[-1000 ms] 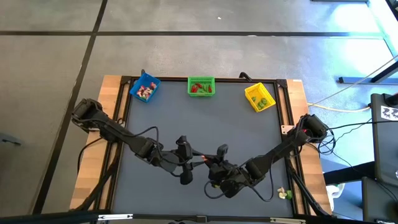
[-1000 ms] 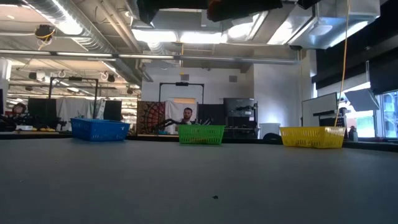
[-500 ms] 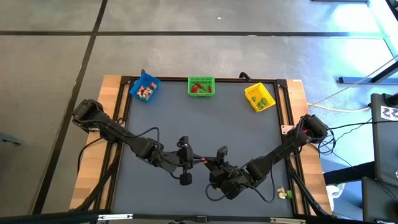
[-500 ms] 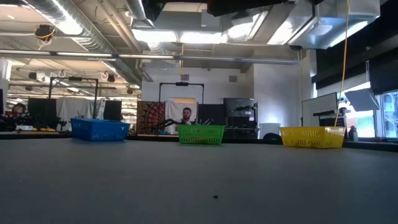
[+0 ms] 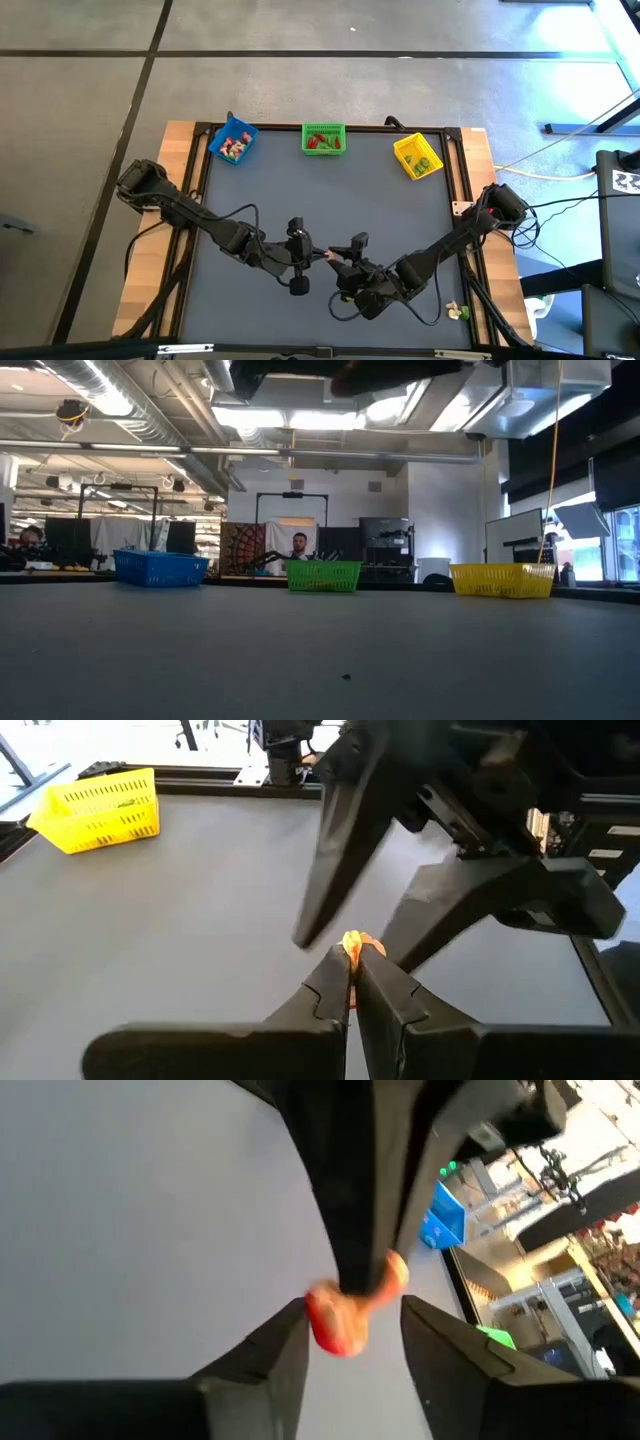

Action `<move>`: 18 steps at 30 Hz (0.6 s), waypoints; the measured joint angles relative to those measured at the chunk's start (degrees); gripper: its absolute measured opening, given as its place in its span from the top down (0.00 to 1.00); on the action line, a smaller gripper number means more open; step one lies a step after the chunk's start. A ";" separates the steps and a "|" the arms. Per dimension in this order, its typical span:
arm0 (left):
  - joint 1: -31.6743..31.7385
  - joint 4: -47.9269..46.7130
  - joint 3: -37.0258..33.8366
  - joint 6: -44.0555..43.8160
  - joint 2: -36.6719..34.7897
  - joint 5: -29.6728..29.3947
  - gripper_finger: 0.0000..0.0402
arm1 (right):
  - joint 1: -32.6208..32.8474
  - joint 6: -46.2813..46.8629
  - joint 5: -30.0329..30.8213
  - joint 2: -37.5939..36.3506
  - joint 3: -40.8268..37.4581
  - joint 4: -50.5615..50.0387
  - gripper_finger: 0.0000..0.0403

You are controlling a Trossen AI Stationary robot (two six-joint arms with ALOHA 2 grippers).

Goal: Sort produce into baskets
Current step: Put the red mushroom into the blue bin

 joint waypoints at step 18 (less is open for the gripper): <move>-0.38 -28.85 0.00 -11.59 -12.70 -5.32 0.97 | 2.12 45.96 -26.92 -1.44 -0.02 -26.71 0.55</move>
